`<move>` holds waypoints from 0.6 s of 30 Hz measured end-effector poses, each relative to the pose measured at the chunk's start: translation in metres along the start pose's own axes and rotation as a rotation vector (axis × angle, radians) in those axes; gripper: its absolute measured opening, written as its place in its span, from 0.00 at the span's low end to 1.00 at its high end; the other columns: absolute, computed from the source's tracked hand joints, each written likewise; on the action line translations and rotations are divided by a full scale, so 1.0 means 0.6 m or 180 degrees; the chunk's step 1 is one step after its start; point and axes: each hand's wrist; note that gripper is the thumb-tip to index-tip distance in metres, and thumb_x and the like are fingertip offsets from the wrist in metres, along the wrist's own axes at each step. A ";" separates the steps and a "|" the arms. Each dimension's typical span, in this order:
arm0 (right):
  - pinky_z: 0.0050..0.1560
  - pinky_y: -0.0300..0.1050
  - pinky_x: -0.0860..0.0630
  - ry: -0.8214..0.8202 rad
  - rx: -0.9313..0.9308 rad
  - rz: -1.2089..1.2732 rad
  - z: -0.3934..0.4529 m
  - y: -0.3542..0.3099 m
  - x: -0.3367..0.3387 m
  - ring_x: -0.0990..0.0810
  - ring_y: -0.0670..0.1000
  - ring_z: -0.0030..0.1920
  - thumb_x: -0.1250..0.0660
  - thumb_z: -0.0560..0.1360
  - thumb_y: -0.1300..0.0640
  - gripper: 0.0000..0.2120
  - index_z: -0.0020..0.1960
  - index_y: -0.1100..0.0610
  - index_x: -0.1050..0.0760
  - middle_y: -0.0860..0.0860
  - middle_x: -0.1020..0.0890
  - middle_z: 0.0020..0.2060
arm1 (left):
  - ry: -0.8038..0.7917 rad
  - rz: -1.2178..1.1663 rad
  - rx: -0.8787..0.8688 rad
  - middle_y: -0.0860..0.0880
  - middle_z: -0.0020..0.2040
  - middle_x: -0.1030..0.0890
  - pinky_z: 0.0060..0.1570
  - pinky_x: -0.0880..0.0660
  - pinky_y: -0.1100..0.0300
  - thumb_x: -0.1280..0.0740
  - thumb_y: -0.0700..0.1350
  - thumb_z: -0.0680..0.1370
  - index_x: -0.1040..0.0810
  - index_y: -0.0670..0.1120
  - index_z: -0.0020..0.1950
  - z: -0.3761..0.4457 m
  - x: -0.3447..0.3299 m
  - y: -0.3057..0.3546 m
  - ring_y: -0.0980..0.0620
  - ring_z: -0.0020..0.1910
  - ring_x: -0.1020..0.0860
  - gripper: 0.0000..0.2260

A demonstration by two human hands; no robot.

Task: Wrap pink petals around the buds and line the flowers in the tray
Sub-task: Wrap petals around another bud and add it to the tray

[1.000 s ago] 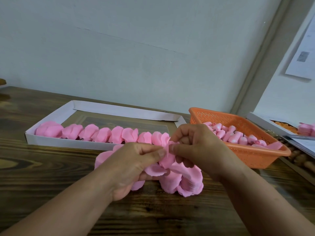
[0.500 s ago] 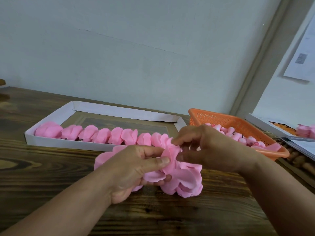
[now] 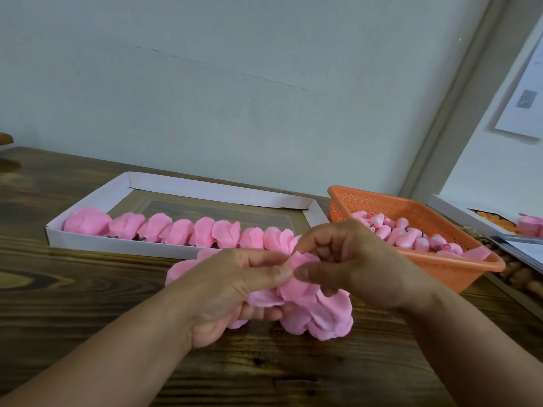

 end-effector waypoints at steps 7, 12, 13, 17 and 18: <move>0.23 0.35 0.31 0.1296 -0.0219 0.0157 0.012 0.012 -0.014 0.29 0.45 0.19 0.31 0.71 0.71 0.07 0.38 0.61 0.25 0.48 0.25 0.19 | 0.0208 -0.1225 -0.0179 0.38 0.53 0.17 0.49 0.19 0.53 0.27 0.51 0.62 0.24 0.39 0.61 0.018 0.001 -0.001 0.42 0.53 0.18 0.30; 0.22 0.34 0.32 0.1678 -0.0237 0.0352 0.024 0.017 -0.025 0.29 0.42 0.19 0.32 0.71 0.72 0.09 0.37 0.60 0.26 0.47 0.25 0.18 | 0.0454 -0.1201 -0.0484 0.38 0.52 0.16 0.45 0.18 0.58 0.30 0.38 0.69 0.22 0.36 0.56 0.023 -0.001 -0.014 0.45 0.51 0.17 0.16; 0.22 0.35 0.32 0.1715 -0.0249 0.0337 0.026 0.017 -0.029 0.29 0.42 0.19 0.32 0.71 0.71 0.10 0.36 0.59 0.25 0.47 0.24 0.18 | 0.0579 -0.1079 -0.0523 0.39 0.50 0.16 0.43 0.18 0.60 0.33 0.34 0.73 0.22 0.36 0.55 0.022 -0.004 -0.017 0.46 0.50 0.16 0.12; 0.31 0.46 0.28 0.1792 -0.0334 0.0105 0.031 0.019 -0.047 0.27 0.49 0.25 0.30 0.71 0.67 0.10 0.35 0.55 0.25 0.54 0.22 0.24 | 0.1260 -0.0125 -0.0731 0.47 0.41 0.14 0.34 0.22 0.67 0.38 0.36 0.80 0.19 0.44 0.47 0.020 -0.014 -0.023 0.53 0.42 0.15 0.08; 0.33 0.49 0.28 0.1756 -0.0337 0.0065 0.032 0.017 -0.049 0.27 0.51 0.27 0.30 0.71 0.66 0.10 0.35 0.55 0.25 0.58 0.22 0.26 | 0.1403 0.0059 -0.0775 0.48 0.40 0.14 0.34 0.22 0.67 0.38 0.39 0.80 0.20 0.47 0.46 0.020 -0.014 -0.023 0.54 0.40 0.15 0.09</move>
Point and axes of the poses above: each hand's wrist, its own z-axis towards the middle knuckle, its own x-axis out of the back of the hand, y = z × x
